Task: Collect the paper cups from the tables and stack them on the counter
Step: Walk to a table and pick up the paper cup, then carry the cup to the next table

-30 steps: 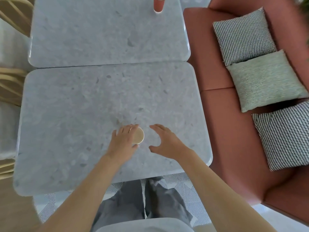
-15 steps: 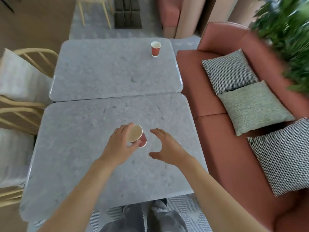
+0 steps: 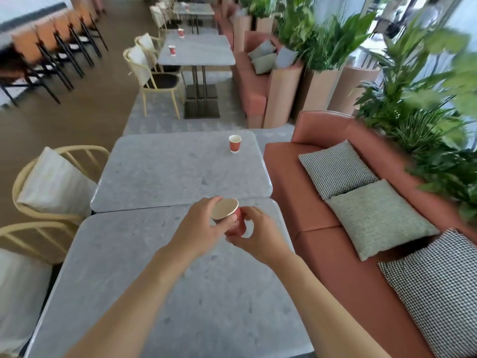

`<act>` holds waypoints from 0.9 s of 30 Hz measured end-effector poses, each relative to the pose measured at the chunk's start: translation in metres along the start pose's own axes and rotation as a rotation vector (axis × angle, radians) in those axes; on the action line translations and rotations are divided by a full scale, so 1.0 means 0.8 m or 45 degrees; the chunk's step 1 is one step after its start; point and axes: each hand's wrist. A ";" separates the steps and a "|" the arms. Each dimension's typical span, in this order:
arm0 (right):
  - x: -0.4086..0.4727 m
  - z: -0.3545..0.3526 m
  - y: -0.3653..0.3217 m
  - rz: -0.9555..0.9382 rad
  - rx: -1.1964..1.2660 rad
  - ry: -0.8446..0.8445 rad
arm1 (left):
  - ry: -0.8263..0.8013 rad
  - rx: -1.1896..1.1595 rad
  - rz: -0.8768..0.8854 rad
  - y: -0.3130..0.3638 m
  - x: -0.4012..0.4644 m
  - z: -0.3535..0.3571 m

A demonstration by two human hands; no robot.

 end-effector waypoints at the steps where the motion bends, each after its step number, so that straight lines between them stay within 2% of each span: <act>1: 0.001 -0.002 -0.001 -0.012 0.008 0.005 | 0.004 0.009 0.005 0.003 0.000 -0.002; 9: 0.006 0.015 -0.002 -0.128 0.102 -0.119 | -0.063 0.039 0.012 -0.008 -0.038 -0.027; 15: 0.003 0.073 -0.013 -0.243 0.151 -0.348 | -0.027 0.200 -0.134 -0.045 -0.097 -0.046; 20: -0.019 0.114 -0.044 -0.337 0.177 -0.507 | 0.084 0.241 -0.285 -0.061 -0.153 -0.066; 27: -0.055 0.140 -0.120 -0.460 0.245 -0.568 | 0.317 0.166 -0.347 -0.065 -0.233 -0.121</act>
Point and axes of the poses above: each hand's wrist, its own x-axis towards the middle knuckle, its own z-axis out of the palm, y = z × x
